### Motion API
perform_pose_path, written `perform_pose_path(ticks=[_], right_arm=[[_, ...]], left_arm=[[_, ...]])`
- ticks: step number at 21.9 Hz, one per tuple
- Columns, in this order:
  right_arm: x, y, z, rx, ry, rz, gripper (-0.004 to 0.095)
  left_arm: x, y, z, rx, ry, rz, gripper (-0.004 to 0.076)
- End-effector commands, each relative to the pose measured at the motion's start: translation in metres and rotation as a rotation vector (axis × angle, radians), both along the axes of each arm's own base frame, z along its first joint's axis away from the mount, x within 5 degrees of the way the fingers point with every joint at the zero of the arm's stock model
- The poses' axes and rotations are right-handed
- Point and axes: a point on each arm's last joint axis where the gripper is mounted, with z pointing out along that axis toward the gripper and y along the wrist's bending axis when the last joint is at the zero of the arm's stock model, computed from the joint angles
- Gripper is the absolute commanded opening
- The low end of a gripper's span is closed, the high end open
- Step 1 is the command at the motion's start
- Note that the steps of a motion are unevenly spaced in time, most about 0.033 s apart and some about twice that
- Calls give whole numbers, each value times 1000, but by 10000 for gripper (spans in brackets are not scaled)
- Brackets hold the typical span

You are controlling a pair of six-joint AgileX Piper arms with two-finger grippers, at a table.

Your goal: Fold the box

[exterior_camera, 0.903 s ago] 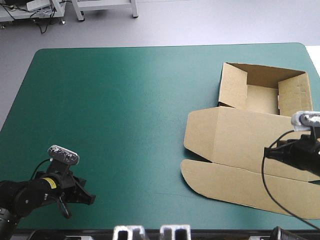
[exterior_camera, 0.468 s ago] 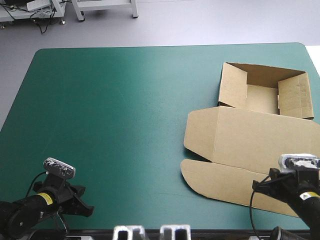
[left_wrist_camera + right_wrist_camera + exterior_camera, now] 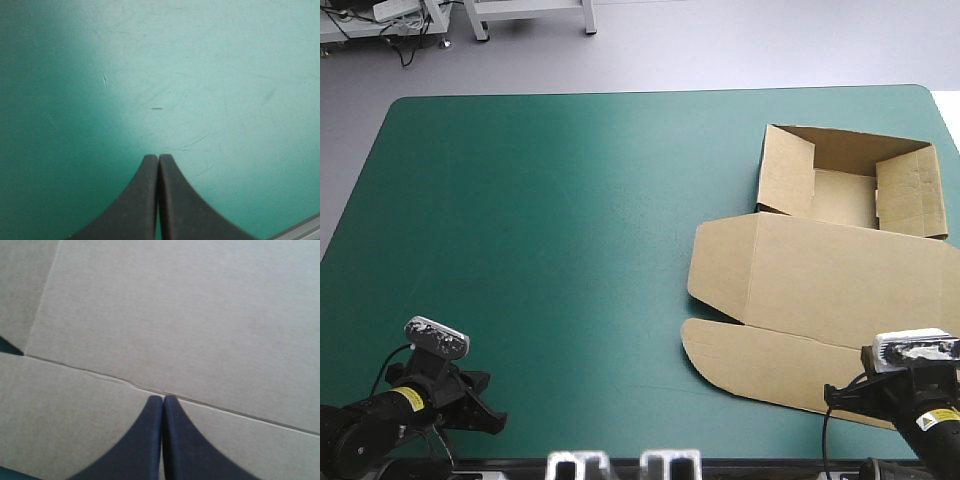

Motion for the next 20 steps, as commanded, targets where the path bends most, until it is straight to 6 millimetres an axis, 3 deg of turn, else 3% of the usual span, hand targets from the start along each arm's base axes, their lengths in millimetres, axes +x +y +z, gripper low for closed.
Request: perform_pose_path(ticks=[1,20], right_arm=[[3,2,13,-12,-85,57,-13],[2,7,14,45,-87,106,-13]], left_arm=[[4,-2,10,-35,-59,7,-9],[4,-1,10,-24,-59,11,-9]])
